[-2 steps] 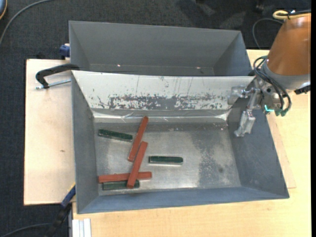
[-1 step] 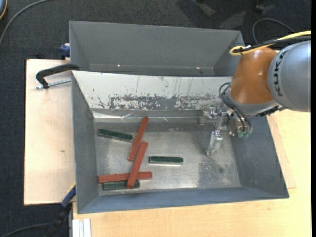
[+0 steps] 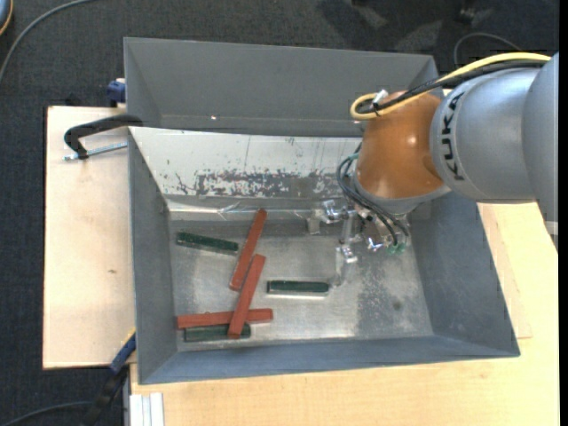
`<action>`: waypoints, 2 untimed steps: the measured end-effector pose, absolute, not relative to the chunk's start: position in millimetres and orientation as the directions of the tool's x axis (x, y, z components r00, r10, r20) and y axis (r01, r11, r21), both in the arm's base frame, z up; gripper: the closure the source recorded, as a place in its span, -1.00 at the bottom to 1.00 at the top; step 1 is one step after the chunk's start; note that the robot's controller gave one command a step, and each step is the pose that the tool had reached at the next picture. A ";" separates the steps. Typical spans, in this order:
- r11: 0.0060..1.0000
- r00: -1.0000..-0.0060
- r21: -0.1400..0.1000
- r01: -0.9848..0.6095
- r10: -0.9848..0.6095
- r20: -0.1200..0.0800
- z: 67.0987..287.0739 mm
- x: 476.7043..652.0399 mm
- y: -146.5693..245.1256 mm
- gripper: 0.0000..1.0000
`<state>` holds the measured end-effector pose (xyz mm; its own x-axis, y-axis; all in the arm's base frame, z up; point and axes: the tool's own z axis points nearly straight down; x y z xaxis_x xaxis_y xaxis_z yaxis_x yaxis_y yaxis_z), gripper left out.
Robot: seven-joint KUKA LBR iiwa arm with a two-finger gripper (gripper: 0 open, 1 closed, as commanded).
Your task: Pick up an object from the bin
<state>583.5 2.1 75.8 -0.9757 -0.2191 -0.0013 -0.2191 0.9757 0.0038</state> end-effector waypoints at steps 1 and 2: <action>0.929 -0.929 0.005 -0.371 -0.371 0.002 70.4 528.1 66.7 -1.00; 0.847 -0.847 -0.001 -0.532 -0.532 -0.007 71.0 551.0 133.7 -1.00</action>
Offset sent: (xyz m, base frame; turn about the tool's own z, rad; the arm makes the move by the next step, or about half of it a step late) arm -0.0546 0.0603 -0.0056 -0.1540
